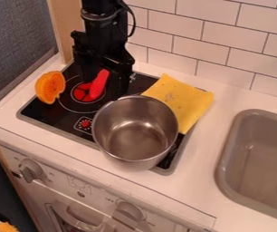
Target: Put the half orange inside the silver pot
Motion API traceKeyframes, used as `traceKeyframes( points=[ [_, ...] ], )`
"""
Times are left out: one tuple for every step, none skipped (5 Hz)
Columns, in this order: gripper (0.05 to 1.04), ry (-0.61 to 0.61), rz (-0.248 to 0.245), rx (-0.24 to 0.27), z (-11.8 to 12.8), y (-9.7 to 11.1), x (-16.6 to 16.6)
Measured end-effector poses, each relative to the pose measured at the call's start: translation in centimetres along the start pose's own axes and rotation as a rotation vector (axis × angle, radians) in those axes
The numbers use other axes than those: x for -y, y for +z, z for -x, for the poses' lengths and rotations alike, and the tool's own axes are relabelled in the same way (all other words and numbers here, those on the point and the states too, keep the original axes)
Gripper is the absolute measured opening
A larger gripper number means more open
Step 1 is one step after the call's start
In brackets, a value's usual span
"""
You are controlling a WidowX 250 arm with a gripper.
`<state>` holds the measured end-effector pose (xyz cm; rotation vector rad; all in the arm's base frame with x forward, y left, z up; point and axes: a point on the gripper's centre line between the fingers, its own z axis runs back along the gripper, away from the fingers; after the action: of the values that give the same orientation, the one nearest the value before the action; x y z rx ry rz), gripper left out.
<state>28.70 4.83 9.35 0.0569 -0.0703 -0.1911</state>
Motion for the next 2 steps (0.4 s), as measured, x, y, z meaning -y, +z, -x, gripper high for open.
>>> traceKeyframes(
  points=[
    [0.999,0.01,0.009,-0.028,0.2,-0.8,0.0],
    [0.999,0.152,-0.028,-0.035,1.0,-0.4,-4.7]
  ],
)
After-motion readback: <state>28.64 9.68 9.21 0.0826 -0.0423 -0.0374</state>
